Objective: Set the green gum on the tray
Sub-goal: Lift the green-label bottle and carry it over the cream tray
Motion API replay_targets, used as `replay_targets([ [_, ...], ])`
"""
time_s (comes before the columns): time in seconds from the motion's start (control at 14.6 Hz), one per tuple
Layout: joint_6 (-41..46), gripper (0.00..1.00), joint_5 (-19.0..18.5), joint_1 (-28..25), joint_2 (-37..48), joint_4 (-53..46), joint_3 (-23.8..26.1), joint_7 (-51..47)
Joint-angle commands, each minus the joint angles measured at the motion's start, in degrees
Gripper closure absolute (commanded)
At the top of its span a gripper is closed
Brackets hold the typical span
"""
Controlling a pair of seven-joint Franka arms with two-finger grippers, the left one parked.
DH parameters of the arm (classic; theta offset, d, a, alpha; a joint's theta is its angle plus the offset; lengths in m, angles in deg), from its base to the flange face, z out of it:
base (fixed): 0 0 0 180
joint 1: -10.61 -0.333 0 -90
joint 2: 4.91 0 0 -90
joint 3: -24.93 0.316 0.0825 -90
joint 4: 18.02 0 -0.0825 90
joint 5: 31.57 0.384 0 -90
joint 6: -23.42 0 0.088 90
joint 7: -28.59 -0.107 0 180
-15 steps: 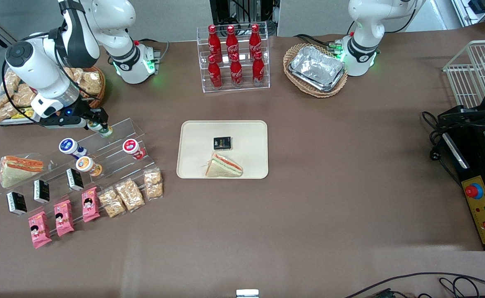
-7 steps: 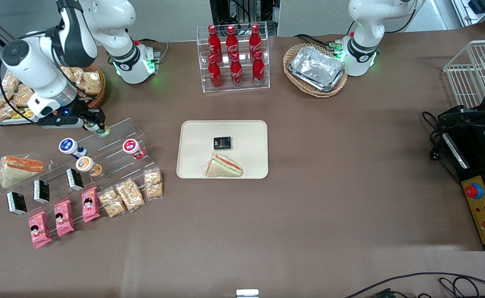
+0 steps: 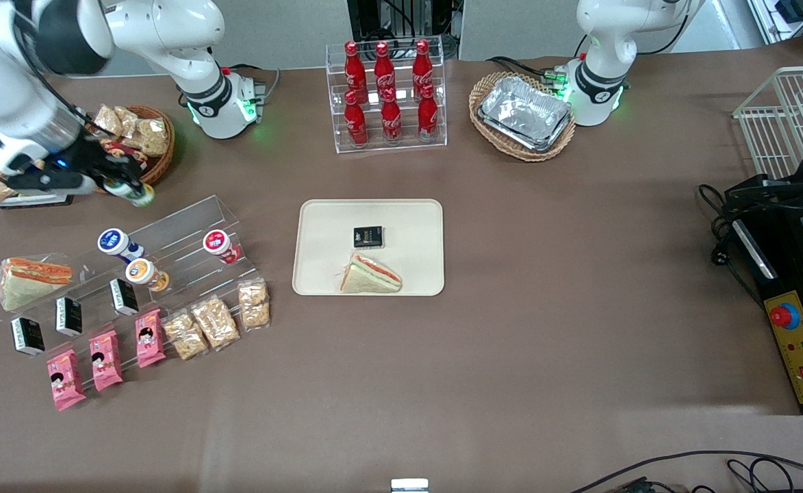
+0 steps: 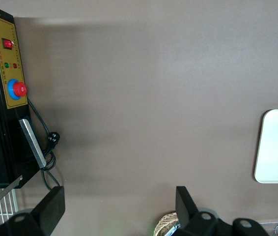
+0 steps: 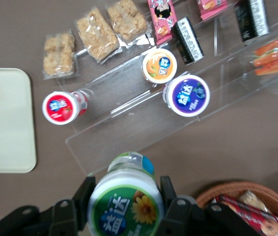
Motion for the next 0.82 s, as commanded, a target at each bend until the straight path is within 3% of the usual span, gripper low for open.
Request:
replay_targets([
  [0.0, 13.94, 0.75, 0.08, -2.81, -3.90, -16.07, 0.65, -4.59],
  [0.27, 21.18, 0.75, 0.69, -9.91, -8.21, -26.38, 0.48, -14.06],
  [0.75, 18.21, 0.74, 4.74, -26.79, -13.22, -28.86, 0.04, -42.54],
])
